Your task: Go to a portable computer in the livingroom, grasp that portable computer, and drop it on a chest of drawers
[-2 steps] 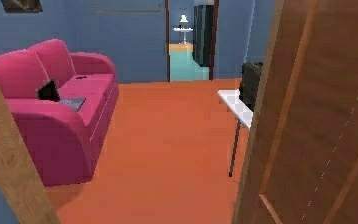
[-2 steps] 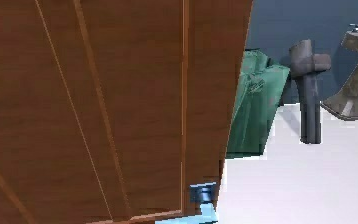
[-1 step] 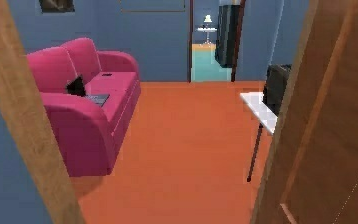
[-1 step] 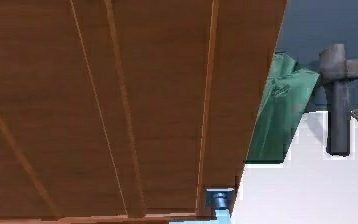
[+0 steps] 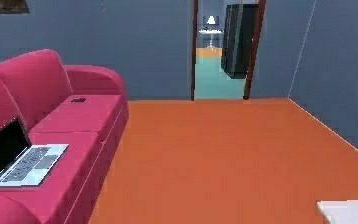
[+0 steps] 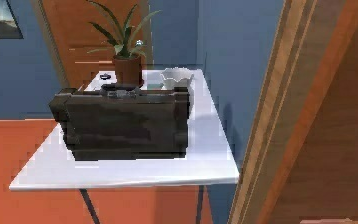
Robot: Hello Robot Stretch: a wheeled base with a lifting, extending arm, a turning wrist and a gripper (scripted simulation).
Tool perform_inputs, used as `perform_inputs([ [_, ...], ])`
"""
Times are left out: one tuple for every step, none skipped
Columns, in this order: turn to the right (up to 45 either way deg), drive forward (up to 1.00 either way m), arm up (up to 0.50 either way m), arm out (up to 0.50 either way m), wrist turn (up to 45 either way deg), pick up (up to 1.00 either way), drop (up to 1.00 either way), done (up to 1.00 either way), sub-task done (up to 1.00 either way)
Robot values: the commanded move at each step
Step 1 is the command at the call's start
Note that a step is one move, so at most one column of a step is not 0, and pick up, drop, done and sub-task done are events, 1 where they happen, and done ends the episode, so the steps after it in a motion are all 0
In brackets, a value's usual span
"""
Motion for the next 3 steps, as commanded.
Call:
perform_inputs([
  [3.0, 0.00, 0.00, 0.00, 0.0, 0.00, 0.00, 0.00, 0.00],
  [0.0, 0.05, 0.00, 0.00, 0.0, 0.00, 0.00, 0.00, 0.00],
  [-45.0, 0.00, 0.00, 0.00, 0.0, 0.00, 0.00, 0.00, 0.00],
])
